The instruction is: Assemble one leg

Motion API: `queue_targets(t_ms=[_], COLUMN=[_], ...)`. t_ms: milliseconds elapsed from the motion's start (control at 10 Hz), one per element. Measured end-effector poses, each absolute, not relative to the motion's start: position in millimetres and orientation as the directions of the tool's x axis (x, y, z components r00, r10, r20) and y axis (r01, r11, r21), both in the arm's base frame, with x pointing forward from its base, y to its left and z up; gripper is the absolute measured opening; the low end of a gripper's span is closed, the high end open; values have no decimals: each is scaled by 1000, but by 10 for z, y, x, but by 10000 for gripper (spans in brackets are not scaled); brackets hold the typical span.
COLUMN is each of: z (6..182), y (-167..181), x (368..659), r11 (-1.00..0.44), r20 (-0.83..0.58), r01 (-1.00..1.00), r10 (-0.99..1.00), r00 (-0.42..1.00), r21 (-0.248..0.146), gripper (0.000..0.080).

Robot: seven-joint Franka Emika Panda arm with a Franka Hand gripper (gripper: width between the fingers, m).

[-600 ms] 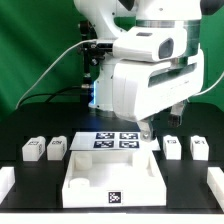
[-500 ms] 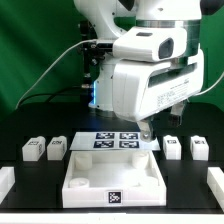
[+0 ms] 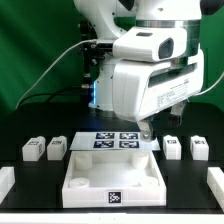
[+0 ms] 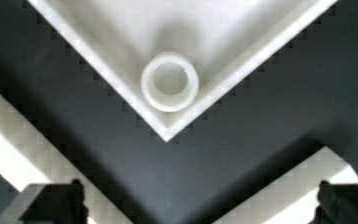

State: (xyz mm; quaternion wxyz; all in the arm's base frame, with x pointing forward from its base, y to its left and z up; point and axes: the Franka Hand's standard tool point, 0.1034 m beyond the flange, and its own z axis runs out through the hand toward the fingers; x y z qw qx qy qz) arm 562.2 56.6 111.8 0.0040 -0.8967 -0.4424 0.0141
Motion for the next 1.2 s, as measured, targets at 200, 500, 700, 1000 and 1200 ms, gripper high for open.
queue_targets(t_ms=[200, 500, 700, 1000, 1200], z=[1031, 937, 937, 908, 716], y=[552, 96, 13, -1, -74], x=[5319, 5039, 5030, 5008, 4811], r11=[-474, -32, 69, 51, 57], r20=[-12, -1, -5, -5, -2], r01=[880, 999, 998, 999, 998], r10=[880, 999, 998, 999, 998], r00=[474, 32, -69, -51, -57], r21=[-13, 16, 16, 9, 0], gripper=[650, 650, 650, 650, 650])
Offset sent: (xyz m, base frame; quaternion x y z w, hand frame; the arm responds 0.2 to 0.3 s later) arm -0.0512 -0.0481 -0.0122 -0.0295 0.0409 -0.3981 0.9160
